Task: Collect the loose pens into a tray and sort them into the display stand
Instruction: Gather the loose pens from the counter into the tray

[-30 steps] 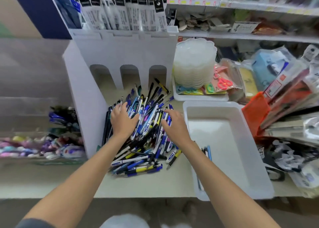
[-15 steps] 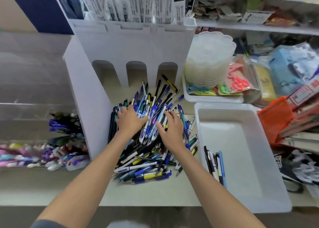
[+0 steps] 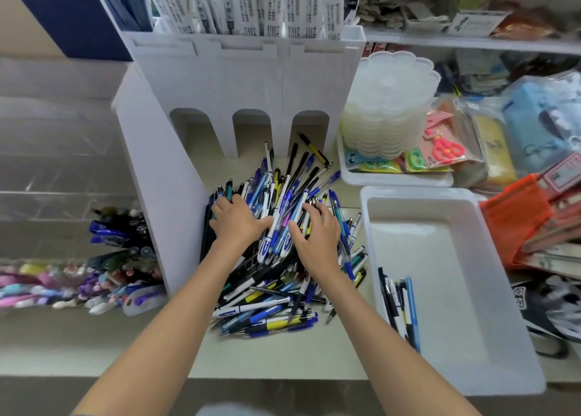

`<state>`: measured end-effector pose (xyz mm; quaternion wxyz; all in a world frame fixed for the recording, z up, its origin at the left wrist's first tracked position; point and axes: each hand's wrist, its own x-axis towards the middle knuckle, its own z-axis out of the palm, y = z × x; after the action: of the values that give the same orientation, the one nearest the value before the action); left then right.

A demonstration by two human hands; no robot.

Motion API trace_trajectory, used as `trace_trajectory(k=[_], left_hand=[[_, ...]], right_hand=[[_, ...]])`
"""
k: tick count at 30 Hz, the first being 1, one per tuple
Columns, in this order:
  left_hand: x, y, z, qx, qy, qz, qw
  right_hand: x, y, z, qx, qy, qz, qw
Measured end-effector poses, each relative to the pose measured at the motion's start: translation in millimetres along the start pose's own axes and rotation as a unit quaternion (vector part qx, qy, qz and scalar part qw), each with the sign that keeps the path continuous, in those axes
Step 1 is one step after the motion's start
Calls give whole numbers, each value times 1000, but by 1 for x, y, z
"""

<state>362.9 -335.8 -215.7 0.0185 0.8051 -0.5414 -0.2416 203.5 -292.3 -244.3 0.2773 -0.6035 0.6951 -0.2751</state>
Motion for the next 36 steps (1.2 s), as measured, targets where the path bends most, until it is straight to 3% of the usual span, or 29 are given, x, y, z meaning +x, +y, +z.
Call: trace_trajectory(k=[7,17,22,27,36], left_hand=[[-8,-13,7,-141,36,-3,989],[-7,-22,10,-172,57,46,982],[-16,-23,1,-242,70,85,964],[-21,-19,-6,-243,52,129,960],[-21,-9,-37,-402,0,172,899]], right_hand=[[0,3,3,-4,1,-5,1000],[-6,4,4,-38,-32,-62,997],[-5,4,3,-43,-35,-60,997],[-5,3,2,-40,-29,-62,997],[-2,-4,-19,3,-33,-59,998]])
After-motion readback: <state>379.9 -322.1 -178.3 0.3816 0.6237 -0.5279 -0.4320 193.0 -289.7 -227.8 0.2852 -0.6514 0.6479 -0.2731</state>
